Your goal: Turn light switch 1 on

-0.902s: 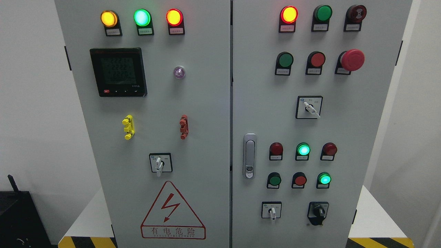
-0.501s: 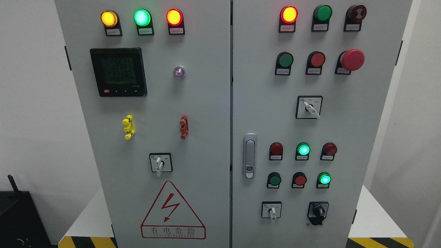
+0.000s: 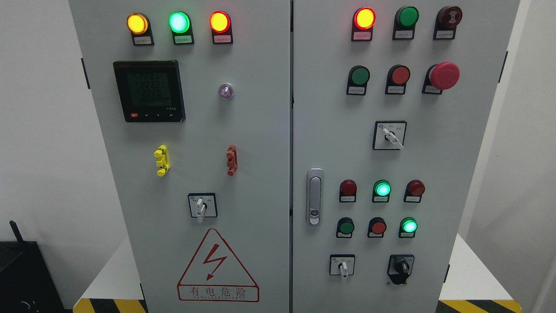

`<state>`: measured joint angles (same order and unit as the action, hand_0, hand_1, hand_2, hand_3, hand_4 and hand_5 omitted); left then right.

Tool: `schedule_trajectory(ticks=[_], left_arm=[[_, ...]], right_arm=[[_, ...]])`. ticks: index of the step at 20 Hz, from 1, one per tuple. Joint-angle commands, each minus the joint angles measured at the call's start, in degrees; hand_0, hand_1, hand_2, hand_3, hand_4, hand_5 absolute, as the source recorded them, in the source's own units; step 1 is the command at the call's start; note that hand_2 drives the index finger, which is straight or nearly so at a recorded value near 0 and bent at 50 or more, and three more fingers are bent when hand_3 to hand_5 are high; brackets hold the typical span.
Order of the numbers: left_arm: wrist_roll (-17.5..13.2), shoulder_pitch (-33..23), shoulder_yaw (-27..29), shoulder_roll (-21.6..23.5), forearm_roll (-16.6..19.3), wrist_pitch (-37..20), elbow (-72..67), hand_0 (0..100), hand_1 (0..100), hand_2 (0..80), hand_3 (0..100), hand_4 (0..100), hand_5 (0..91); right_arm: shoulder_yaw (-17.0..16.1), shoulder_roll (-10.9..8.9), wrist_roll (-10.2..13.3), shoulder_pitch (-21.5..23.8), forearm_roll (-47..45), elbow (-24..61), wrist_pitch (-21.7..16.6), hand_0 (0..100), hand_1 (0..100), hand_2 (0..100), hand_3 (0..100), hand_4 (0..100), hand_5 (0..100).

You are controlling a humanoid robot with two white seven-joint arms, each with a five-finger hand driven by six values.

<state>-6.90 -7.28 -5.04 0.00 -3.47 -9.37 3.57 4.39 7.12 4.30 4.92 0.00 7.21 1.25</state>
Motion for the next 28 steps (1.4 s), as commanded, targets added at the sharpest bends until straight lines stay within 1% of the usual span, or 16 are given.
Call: schedule_trajectory(ticks=[1, 4, 6, 7, 9, 10, 11, 15, 18, 23, 26, 28], left_arm=[[0.6, -7.7, 0.1, 0.3, 0.5, 3.0, 21.7, 29, 0, 0.0, 0, 0, 0.0], [0.6, -11.1, 0.5, 0.4, 0.5, 2.9, 29.4, 30, 0, 0.0, 0, 0, 0.0], [0.6, -12.8, 3.2, 0.3, 0.9, 2.7, 35.4, 30, 0, 0.0, 0, 0, 0.0], [0.6, -12.8, 4.7, 0.4, 2.0, 2.7, 38.5, 30, 0, 0.0, 0, 0, 0.0], [0.7, -13.5, 5.4, 0.5, 6.0, 2.5, 42.0, 31, 0, 0.0, 0, 0, 0.0], [0.8, -13.5, 6.2, 0.7, 7.3, 2.2, 42.5, 31, 1, 0.0, 0, 0, 0.0], [1.4, -13.5, 7.2, 0.7, 7.9, 1.3, 43.1, 32, 1, 0.0, 0, 0, 0.0], [1.3, -14.2, 10.4, 1.1, 7.9, -5.3, 48.2, 33, 1, 0.0, 0, 0, 0.0], [0.9, -15.7, 11.7, 2.1, 7.9, -7.9, 52.2, 34, 3, 0.0, 0, 0, 0.0], [0.8, -19.0, 11.5, 4.0, 7.9, -8.6, 60.1, 36, 4, 0.0, 0, 2, 0.0], [0.9, -19.5, 11.2, 4.4, 7.7, -8.7, 61.6, 37, 4, 0.0, 1, 3, 0.0], [0.8, -19.3, 11.9, 4.1, 7.6, -9.0, 62.3, 38, 4, 0.0, 2, 3, 0.0]], right_arm=[[0.0, 0.00, 0.0, 0.0, -1.4, 0.0, 0.0, 0, 0, 0, 0, 0, 0], [0.0, 0.00, 0.0, 0.0, -1.4, 0.0, 0.0, 0, 0, 0, 0, 0, 0], [0.0, 0.00, 0.0, 0.0, -1.4, 0.0, 0.0, 0, 0, 0, 0, 0, 0], [0.0, 0.00, 0.0, 0.0, -1.4, 0.0, 0.0, 0, 0, 0, 0, 0, 0], [0.0, 0.00, 0.0, 0.0, -1.4, 0.0, 0.0, 0, 0, 0, 0, 0, 0], [0.0, 0.00, 0.0, 0.0, -1.4, 0.0, 0.0, 0, 0, 0, 0, 0, 0], [0.0, 0.00, 0.0, 0.0, -1.4, 0.0, 0.0, 0, 0, 0, 0, 0, 0], [0.0, 0.00, 0.0, 0.0, -1.4, 0.0, 0.0, 0, 0, 0, 0, 0, 0], [0.0, 0.00, 0.0, 0.0, -1.4, 0.0, 0.0, 0, 0, 0, 0, 0, 0], [0.0, 0.00, 0.0, 0.0, -1.4, 0.0, 0.0, 0, 0, 0, 0, 0, 0], [0.0, 0.00, 0.0, 0.0, -1.4, 0.0, 0.0, 0, 0, 0, 0, 0, 0], [0.0, 0.00, 0.0, 0.0, -1.4, 0.0, 0.0, 0, 0, 0, 0, 0, 0]])
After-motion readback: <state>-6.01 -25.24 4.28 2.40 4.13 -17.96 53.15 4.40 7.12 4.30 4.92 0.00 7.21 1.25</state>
